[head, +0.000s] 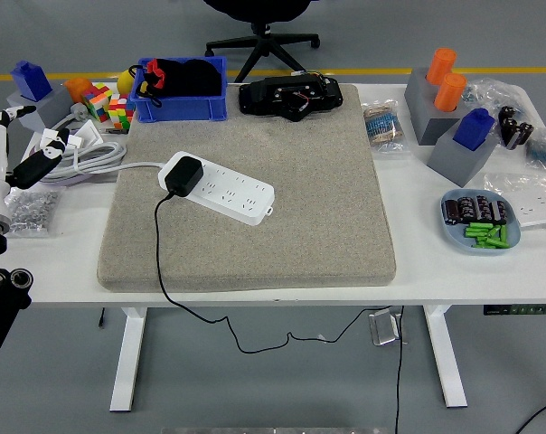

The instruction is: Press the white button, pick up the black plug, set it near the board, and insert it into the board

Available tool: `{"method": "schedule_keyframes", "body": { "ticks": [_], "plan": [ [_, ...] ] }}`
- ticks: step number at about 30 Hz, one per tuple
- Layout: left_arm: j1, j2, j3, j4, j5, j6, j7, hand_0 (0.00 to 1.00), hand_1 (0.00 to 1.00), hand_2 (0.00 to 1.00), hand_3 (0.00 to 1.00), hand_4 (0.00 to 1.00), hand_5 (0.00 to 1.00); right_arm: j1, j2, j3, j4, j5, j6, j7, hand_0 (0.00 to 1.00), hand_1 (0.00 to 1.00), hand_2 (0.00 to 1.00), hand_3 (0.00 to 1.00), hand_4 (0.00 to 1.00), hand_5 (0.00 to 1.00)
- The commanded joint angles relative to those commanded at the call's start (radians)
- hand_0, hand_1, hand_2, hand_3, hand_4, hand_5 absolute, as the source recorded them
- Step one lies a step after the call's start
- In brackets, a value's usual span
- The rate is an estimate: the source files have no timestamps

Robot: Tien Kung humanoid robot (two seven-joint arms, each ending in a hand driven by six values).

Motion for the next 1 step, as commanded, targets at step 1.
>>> {"method": "schedule_keyframes", "body": {
  "ticks": [1],
  "plan": [
    [0.001, -0.001, 0.000, 0.002, 0.000, 0.000, 0.000, 0.938, 0.919, 0.858, 0.784, 0.781, 0.555, 0.000, -0.001, 0.000, 0.001, 0.001, 0.000, 0.001, 0.787, 0.760, 0.770, 0.750, 0.784, 0.589]
  ]
}}
